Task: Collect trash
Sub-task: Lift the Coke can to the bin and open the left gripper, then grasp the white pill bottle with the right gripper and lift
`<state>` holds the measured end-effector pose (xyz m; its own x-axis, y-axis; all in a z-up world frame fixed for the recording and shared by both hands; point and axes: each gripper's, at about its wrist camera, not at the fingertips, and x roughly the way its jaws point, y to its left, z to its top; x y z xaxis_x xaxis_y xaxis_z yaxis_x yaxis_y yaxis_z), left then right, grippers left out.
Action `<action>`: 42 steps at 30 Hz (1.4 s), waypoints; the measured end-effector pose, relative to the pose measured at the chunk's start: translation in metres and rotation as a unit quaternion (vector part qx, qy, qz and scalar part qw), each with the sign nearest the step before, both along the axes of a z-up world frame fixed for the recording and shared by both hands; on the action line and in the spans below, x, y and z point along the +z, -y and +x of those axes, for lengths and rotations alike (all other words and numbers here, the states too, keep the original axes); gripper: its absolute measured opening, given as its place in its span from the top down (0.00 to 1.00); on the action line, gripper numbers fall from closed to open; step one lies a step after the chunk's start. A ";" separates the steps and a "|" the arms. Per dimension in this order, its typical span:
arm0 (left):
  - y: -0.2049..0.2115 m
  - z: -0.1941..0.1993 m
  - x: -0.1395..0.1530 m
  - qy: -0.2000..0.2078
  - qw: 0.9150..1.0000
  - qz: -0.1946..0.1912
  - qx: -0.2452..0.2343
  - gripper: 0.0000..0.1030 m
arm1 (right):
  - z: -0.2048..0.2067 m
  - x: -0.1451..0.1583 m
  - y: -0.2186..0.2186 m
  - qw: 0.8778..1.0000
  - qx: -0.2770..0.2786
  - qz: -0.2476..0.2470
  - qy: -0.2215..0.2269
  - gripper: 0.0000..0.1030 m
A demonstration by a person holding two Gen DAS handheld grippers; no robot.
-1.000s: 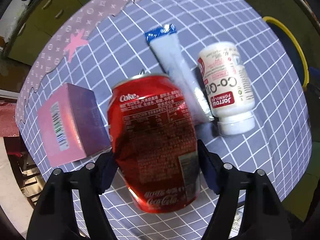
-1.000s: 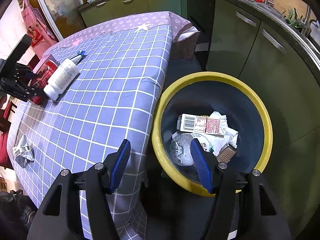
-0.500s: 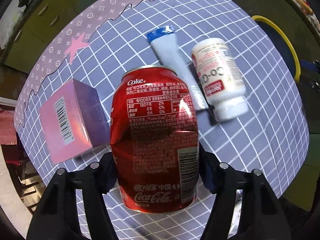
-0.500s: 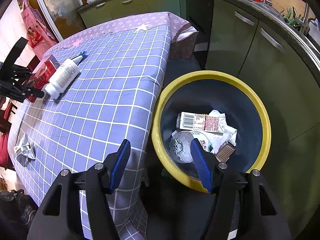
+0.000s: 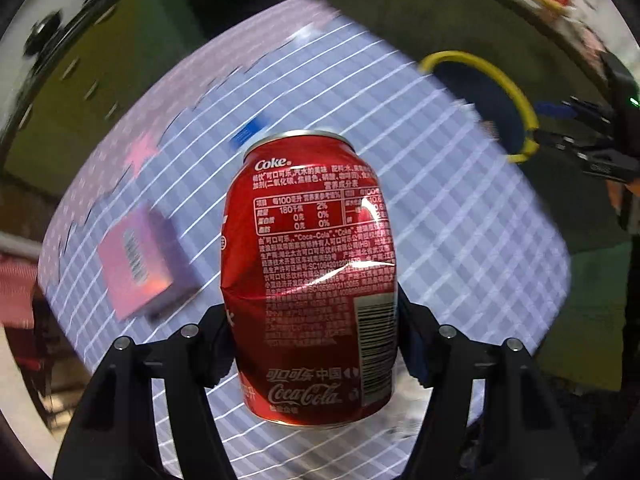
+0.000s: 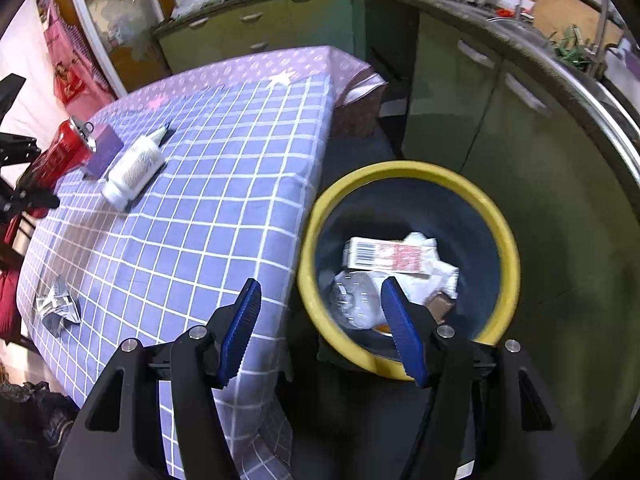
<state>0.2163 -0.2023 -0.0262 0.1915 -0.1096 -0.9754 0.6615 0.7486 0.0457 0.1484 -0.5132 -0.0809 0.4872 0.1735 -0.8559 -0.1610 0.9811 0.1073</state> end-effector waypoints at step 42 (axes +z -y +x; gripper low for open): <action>0.023 -0.028 0.039 0.083 0.962 -0.261 -0.007 0.17 | -0.055 0.014 0.025 0.999 -0.045 0.003 -0.003 0.35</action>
